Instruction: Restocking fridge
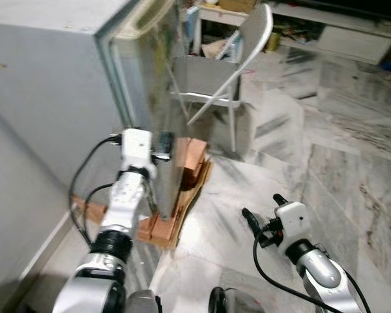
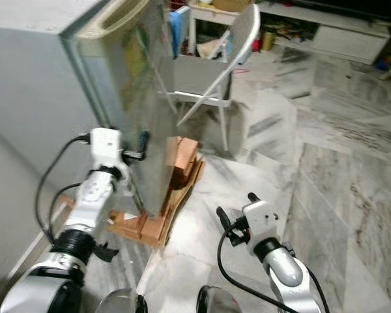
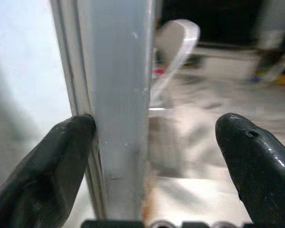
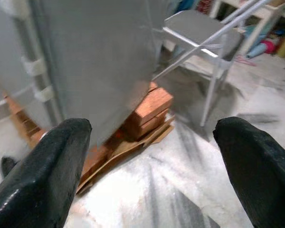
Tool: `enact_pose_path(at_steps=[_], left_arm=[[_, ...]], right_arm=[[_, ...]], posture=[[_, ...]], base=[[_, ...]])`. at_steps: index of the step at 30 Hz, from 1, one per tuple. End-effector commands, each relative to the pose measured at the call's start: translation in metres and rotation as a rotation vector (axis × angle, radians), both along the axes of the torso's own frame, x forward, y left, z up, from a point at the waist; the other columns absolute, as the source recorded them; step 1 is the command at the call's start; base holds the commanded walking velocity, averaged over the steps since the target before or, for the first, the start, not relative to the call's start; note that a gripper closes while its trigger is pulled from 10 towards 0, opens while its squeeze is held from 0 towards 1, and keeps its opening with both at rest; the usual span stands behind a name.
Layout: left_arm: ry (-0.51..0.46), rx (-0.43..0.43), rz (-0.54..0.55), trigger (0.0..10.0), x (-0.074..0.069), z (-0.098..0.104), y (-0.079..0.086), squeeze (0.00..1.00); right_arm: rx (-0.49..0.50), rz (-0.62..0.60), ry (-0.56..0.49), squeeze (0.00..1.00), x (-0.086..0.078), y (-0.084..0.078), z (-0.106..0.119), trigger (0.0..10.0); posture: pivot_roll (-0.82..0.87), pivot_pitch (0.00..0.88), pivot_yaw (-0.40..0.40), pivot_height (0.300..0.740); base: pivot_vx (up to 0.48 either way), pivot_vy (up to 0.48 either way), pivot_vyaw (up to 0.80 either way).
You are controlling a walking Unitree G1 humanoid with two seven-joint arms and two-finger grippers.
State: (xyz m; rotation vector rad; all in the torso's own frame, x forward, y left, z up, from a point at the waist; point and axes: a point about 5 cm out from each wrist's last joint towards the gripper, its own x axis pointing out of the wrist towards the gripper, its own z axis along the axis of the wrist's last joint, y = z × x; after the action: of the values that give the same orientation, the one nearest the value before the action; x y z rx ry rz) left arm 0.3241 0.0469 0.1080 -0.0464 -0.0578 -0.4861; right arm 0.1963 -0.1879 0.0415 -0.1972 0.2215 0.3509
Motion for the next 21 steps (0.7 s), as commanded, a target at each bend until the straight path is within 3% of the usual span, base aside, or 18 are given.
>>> enact_pose_path(at_steps=[1, 3, 5, 7, 9, 11, 12, 13, 15, 17, 21], left_arm=[[-0.160, -0.026, -0.363, 10.0, -0.026, 0.042, -0.074, 0.00], [-0.134, -0.088, -0.396, 10.0, -0.030, 0.047, -0.085, 0.00], [-0.121, -0.103, -0.377, 10.0, -0.027, 0.048, -0.085, 0.00], [-0.110, -0.101, -0.250, 10.0, -0.009, 0.045, -0.063, 0.00], [-0.096, -0.117, -0.178, 10.0, -0.002, 0.044, -0.048, 0.00], [-0.109, -0.070, -0.091, 10.0, 0.001, 0.035, -0.017, 0.00], [-0.109, -0.070, -0.091, 10.0, 0.001, 0.035, -0.017, 0.00], [-0.092, -0.052, -0.064, 10.0, -0.002, 0.030, -0.003, 0.00], [-0.078, -0.046, -0.036, 10.0, -0.006, 0.024, 0.010, 0.00], [-0.076, -0.042, -0.028, 10.0, -0.007, 0.022, 0.014, 0.00], [-0.025, 0.062, 0.123, 10.0, -0.025, -0.007, 0.067, 0.00]], right_arm=[[-0.003, 0.015, -0.010, 0.00, -0.003, -0.001, 0.002, 10.0], [-0.002, 0.013, -0.011, 0.00, -0.003, 0.000, 0.001, 10.0], [-0.003, 0.011, -0.014, 0.00, -0.003, 0.001, 0.001, 10.0], [0.001, 0.000, -0.014, 0.00, -0.002, 0.002, -0.003, 10.0], [0.004, -0.006, -0.007, 0.00, -0.002, 0.002, -0.008, 10.0], [0.012, -0.014, 0.004, 0.00, 0.001, 0.001, -0.016, 10.0], [0.012, -0.014, 0.004, 0.00, 0.001, 0.001, -0.016, 10.0], [0.016, -0.018, 0.003, 0.00, 0.003, 0.001, -0.017, 10.0], [0.017, -0.026, -0.009, 0.00, 0.005, 0.001, -0.018, 10.0], [0.018, -0.030, -0.014, 0.00, 0.006, 0.001, -0.018, 10.0], [0.030, -0.061, -0.077, 0.00, 0.020, 0.001, -0.004, 10.0]], posture=[[0.00, 0.076, -0.017, 0.740], [-0.01, 0.073, -0.005, 0.740], [-0.01, 0.073, -0.005, 0.740], [0.00, 0.070, 0.003, 0.740], [0.00, 0.068, 0.005, 0.740], [0.01, 0.065, 0.007, 0.740], [0.01, 0.065, 0.007, 0.740], [0.02, 0.065, 0.007, 0.740], [0.02, 0.064, 0.007, 0.740], [0.02, 0.064, 0.007, 0.740], [0.04, 0.063, 0.008, 0.740]], base=[[0.000, 0.000, 0.00], [0.000, 0.000, 0.00], [0.000, 0.000, 0.00], [0.000, 0.000, 0.00], [0.000, 0.000, 0.00], [0.000, 0.000, 0.00], [0.000, 0.000, 0.00], [0.000, 0.000, 0.00], [0.000, 0.000, 0.00], [0.000, 0.000, 0.00], [0.270, -0.394, 0.00]])
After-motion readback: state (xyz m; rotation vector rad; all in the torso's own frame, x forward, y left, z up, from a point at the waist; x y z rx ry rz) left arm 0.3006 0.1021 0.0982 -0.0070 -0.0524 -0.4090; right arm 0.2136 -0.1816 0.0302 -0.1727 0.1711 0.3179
